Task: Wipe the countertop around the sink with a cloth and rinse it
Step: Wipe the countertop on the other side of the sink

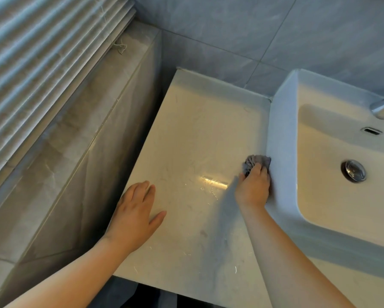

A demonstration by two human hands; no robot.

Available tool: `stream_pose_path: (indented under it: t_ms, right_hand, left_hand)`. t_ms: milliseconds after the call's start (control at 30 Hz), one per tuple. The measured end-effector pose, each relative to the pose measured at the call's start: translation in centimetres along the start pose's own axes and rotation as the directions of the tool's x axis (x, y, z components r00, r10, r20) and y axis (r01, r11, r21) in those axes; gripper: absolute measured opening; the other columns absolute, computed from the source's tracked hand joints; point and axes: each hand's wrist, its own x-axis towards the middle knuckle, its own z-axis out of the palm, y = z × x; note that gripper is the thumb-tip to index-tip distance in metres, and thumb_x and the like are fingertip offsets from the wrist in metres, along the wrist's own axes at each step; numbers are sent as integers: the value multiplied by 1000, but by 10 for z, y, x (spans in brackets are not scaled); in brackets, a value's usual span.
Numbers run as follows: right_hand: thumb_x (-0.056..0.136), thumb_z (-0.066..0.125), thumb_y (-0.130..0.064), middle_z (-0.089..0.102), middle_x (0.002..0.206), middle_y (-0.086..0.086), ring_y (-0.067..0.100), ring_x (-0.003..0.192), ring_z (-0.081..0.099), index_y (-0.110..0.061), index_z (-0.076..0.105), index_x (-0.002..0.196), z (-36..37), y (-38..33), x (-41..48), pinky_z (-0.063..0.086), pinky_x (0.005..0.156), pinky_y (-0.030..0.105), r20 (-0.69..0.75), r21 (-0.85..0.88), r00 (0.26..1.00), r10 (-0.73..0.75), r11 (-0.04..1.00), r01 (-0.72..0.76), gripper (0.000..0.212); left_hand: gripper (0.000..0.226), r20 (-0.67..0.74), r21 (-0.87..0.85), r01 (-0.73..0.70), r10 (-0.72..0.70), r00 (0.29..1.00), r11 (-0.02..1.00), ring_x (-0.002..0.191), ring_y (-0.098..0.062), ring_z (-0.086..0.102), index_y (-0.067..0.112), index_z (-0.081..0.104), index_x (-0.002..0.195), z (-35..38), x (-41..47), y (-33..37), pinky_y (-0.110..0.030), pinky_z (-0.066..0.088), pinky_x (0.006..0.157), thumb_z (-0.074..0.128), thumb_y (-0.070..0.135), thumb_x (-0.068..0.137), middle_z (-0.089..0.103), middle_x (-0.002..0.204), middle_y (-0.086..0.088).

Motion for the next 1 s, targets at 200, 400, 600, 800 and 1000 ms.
stream_pose_path:
  t_ms: [200, 400, 600, 800, 1000]
  right_hand:
    - [88, 59, -13, 47, 137, 25, 40, 125, 44, 0, 44, 135, 13, 11, -7, 35, 106, 46, -156, 11, 984, -84, 996, 86, 51]
    - [86, 63, -10, 56, 129, 16, 34, 115, 52, -4, 56, 126, 18, 15, -46, 44, 95, 43, -167, 59, 951, -262, 960, 275, 41]
    - [88, 63, -14, 57, 125, 4, 20, 113, 49, -11, 61, 121, 17, 11, -92, 40, 99, 27, -70, 239, 913, -401, 882, 406, 33]
    - [89, 63, -14, 67, 99, -12, 2, 93, 62, -19, 68, 107, -11, 9, -107, 50, 83, 19, -21, 607, 984, -176, 780, 152, 19]
    - [95, 55, -15, 62, 126, 3, 18, 116, 55, -11, 57, 128, -42, 37, -87, 43, 100, 30, -124, 439, 992, -30, 895, 82, 33]
  left_hand:
    - [85, -7, -6, -14, 14, 1000, 1000, 137, -26, 26, 7, 35, 143, 0, 0, -2, -34, 18, 109, 16, 65, 84, 31, 149, -10]
    - [77, -1, -44, -25, 25, 1000, 999, 141, -24, 16, 9, 25, 147, -4, -1, 0, -31, 9, 111, 33, 61, 90, 21, 154, -8]
    - [89, 17, -6, -37, 37, 999, 999, 138, -25, 24, 7, 32, 144, -6, 0, -1, -35, 19, 112, 13, 68, 82, 29, 150, -10]
    - [86, 21, -26, -43, 43, 999, 999, 139, -23, 18, 10, 27, 146, -11, 1, -1, -32, 17, 113, 18, 68, 84, 22, 152, -7]
    - [78, 43, -29, -33, 34, 999, 999, 140, -22, 13, 10, 21, 148, -13, -1, 2, -35, 18, 115, 34, 60, 90, 18, 154, -7]
